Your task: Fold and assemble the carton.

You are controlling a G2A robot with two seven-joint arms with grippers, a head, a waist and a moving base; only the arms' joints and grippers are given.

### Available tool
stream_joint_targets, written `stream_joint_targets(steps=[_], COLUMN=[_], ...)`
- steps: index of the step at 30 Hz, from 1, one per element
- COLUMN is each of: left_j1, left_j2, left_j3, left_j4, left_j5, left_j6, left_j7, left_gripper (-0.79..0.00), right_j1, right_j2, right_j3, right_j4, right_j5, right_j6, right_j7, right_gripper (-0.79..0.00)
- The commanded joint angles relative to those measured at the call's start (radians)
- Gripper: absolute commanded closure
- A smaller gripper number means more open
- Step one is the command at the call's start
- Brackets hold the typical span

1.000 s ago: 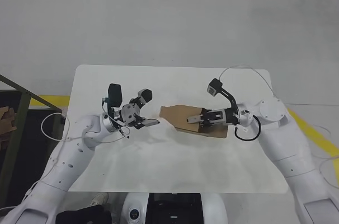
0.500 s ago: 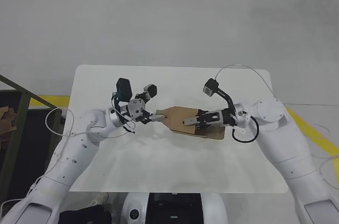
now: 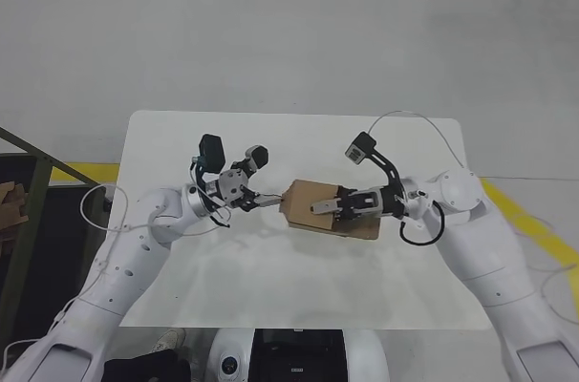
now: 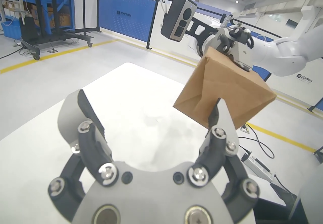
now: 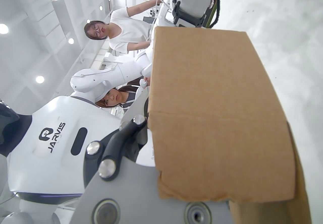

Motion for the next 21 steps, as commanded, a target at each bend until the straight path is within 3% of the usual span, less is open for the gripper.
stream_joint_targets(steps=[1,21], left_j1=[-0.001,-0.004], left_j2=[-0.002,-0.018], left_j3=[0.002,0.02], left_j4=[0.002,-0.008], left_j5=[-0.004,-0.036], left_j6=[-0.006,-0.043], left_j7=[-0.002,-0.009], left_gripper=[-0.785,-0.785], right_j1=[0.003,0.024], right_j2=[-0.002,-0.017], right_j3=[-0.005,-0.035], right_j4=[0.003,0.057], right_j5=[0.007,0.061], right_j6=[-0.003,-0.033], right_j7=[0.001,0.01], right_gripper=[0.0,0.0])
